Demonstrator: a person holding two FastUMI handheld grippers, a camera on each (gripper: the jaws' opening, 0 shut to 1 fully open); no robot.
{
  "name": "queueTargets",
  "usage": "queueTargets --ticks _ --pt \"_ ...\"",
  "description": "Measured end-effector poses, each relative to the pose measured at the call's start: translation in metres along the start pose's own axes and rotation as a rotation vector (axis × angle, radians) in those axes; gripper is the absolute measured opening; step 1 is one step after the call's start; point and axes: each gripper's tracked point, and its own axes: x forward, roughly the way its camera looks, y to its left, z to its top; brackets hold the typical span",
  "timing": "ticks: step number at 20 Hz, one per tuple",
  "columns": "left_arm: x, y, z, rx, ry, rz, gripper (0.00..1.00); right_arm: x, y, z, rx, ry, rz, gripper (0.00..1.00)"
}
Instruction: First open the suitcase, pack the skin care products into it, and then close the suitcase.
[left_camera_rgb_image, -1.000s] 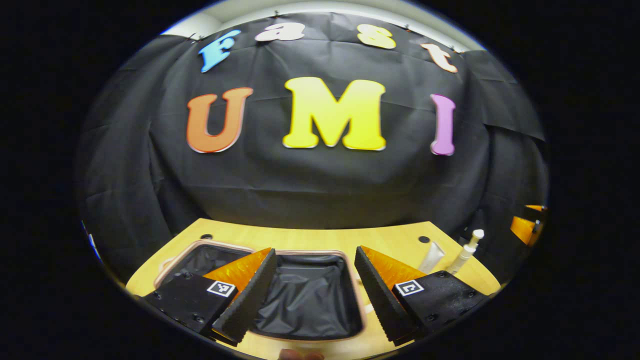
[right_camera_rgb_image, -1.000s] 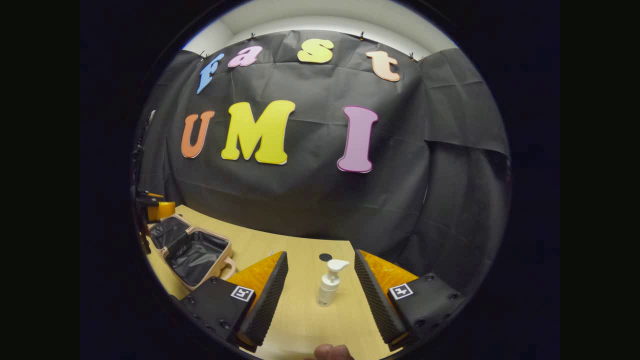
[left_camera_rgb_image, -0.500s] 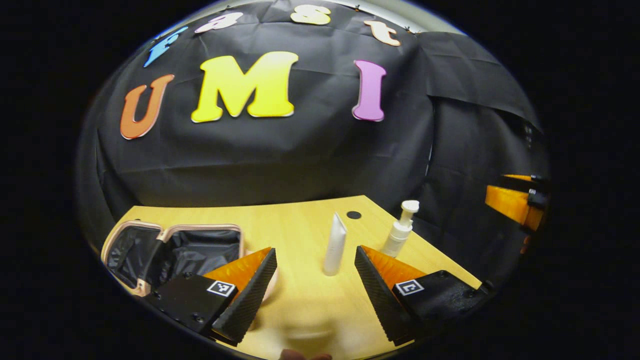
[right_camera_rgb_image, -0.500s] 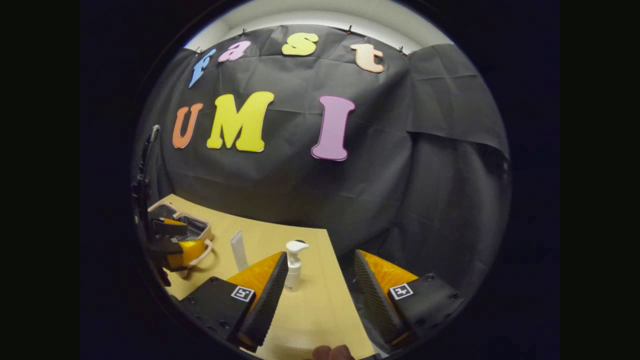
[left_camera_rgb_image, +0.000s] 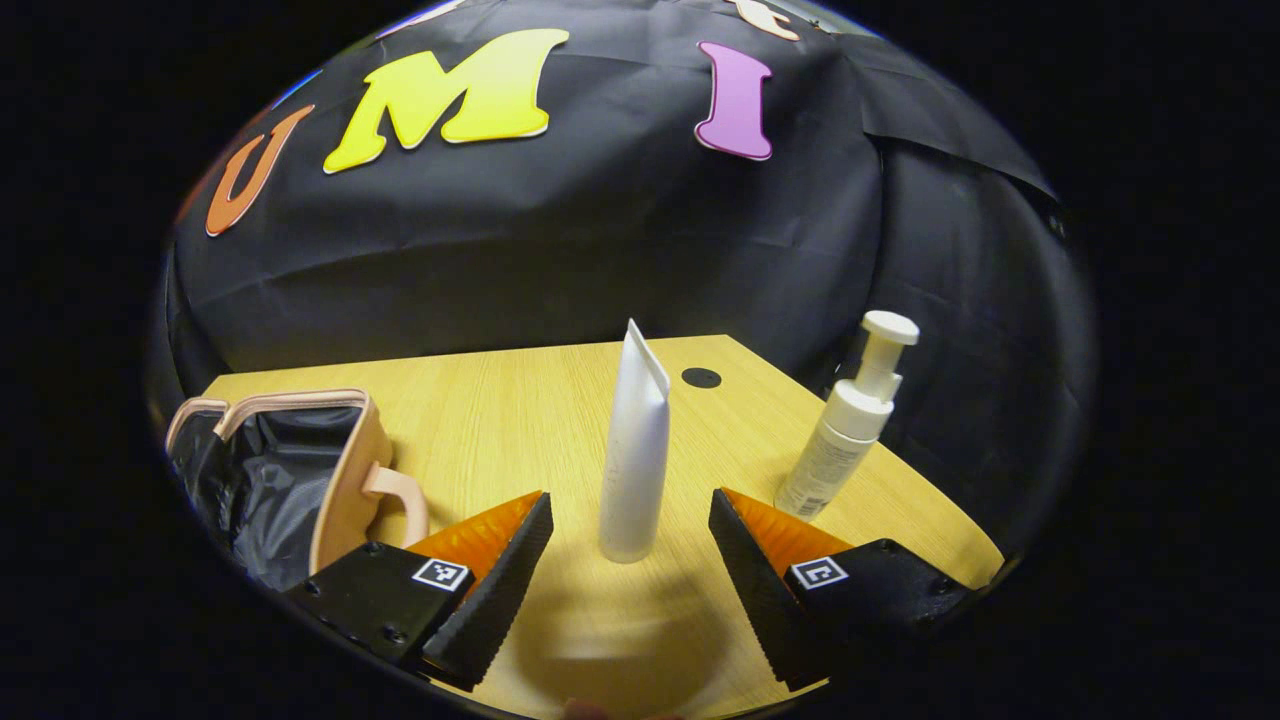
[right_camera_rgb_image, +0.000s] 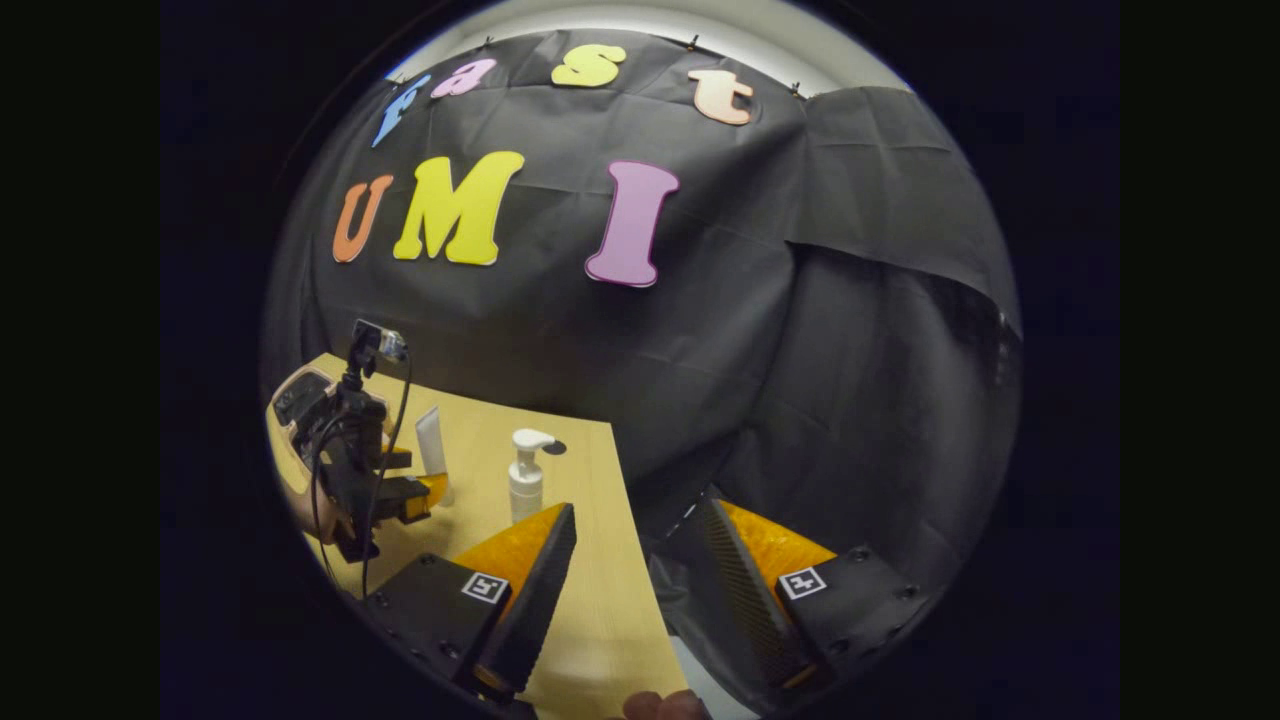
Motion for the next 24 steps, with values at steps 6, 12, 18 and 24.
queueTargets --ticks 6,12,18,24 --pt "0.025 0.003 -0.013 0.01 0.038 0.014 0.98 0.004 0.001 0.001 0.014 0.01 0.008 0.77" --pt "0.039 0.004 -0.02 0.008 0.062 0.013 0.83 0.013 0.001 -0.003 0.005 0.022 0.018 0.77" --pt "0.048 0.001 -0.023 0.028 0.093 -0.01 0.5 0.02 0.007 -0.009 0.005 0.037 0.04 0.79" --pt "0.006 -0.007 -0.003 -0.013 0.109 -0.074 0.46 0.052 0.039 -0.022 0.07 0.038 0.129 0.79"
